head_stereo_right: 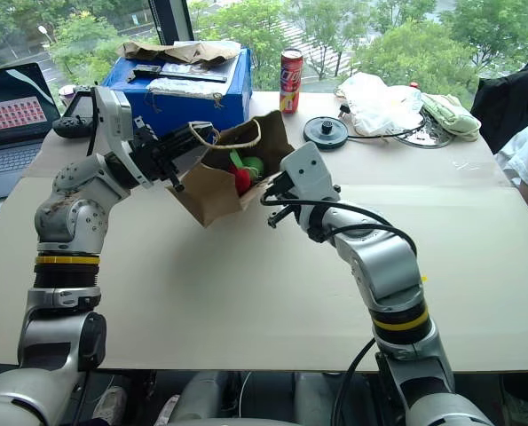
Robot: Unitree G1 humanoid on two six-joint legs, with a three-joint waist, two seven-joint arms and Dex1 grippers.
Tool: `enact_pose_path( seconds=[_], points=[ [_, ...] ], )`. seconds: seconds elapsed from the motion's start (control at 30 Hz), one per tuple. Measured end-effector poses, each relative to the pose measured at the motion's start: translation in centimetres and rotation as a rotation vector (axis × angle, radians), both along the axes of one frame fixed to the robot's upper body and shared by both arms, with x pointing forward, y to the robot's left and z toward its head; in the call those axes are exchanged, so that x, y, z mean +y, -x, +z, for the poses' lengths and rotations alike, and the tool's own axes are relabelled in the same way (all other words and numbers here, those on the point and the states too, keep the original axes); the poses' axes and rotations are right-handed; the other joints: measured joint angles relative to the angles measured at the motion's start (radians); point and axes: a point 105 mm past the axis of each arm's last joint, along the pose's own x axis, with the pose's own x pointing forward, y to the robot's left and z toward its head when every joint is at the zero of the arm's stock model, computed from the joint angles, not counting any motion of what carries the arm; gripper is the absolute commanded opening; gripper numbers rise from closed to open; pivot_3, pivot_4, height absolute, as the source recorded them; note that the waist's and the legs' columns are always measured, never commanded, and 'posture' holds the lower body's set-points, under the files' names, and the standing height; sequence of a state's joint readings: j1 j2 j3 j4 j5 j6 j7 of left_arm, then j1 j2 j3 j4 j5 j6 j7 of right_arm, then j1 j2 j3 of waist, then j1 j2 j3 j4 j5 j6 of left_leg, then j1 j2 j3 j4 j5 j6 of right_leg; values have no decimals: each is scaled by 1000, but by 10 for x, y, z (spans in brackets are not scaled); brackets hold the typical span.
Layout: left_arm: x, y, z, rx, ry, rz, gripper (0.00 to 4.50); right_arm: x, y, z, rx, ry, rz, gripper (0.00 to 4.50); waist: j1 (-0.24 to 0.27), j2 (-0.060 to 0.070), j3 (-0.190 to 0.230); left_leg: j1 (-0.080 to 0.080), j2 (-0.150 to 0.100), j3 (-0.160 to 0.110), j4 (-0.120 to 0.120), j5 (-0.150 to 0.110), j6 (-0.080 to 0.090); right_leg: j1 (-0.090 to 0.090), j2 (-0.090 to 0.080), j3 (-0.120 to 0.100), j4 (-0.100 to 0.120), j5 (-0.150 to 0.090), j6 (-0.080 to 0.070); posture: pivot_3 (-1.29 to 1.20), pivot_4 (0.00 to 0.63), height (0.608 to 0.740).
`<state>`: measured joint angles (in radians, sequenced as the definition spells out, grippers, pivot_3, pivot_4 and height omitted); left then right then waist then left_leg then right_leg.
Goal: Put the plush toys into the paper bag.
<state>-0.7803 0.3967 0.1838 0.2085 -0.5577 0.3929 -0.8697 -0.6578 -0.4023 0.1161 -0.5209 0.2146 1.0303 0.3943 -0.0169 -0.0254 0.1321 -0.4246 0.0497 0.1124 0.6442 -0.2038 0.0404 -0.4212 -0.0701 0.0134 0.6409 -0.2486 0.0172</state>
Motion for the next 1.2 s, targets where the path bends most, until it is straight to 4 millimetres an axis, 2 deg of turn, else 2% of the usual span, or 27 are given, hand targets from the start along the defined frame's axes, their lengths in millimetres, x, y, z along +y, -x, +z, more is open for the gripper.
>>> enact_pose_path(
  seconds=[0.1,0.3,0.43,0.6,0.73,0.77,0.87,0.97,1.0,1.13,1.2],
  points=[
    [0,0,-5,31,31,17,0,3,6,11,-48,13,24,69,-1,0,0,1,0,0,0,0,0,0,0,0,0,0,0,0,150,739],
    [0,6,-45,113,-46,19,0,20,11,-9,-3,85,86,69,2,0,0,1,-1,1,0,0,0,0,-1,0,-1,0,0,0,150,739],
    [-1,12,-62,101,-155,-7,0,32,16,-22,24,133,130,69,4,0,0,1,-1,1,0,0,0,0,-1,0,-2,0,0,0,150,739],
    [-1,13,-71,97,-191,-20,0,42,12,-41,81,167,124,69,4,0,0,1,-1,1,1,0,0,0,-1,0,-2,0,0,0,150,739],
    [-1,12,-69,96,-182,-22,0,45,6,-43,97,149,98,69,4,0,0,1,-1,1,1,0,0,0,-1,0,-1,0,0,0,150,739],
    [-2,11,-67,94,-176,-26,0,44,5,-43,95,146,89,341,4,0,0,1,-1,1,1,0,0,0,-1,0,-1,0,0,0,150,739],
    [0,10,-62,109,-152,-23,768,43,1,-36,81,124,70,1186,4,0,0,1,-1,1,0,0,0,0,-1,0,-1,0,0,0,150,739],
    [2,10,-62,137,-125,-34,1962,38,-2,-29,68,94,45,2273,4,0,0,0,0,1,0,0,0,0,-1,0,-1,0,0,0,150,739],
    [2,10,-63,143,-123,-35,2213,37,-3,-28,66,88,39,2468,4,0,0,0,0,1,0,0,0,0,-1,0,0,0,0,0,150,739],
    [4,12,-59,155,-111,-42,3772,35,-1,-19,48,54,49,3968,3,0,0,0,0,1,0,0,0,0,-1,0,0,0,0,0,150,739],
    [5,14,-55,153,-105,-47,4466,35,3,-11,27,26,71,4500,3,0,0,0,0,1,0,0,0,0,-1,0,-1,0,0,0,150,739]
  ],
)
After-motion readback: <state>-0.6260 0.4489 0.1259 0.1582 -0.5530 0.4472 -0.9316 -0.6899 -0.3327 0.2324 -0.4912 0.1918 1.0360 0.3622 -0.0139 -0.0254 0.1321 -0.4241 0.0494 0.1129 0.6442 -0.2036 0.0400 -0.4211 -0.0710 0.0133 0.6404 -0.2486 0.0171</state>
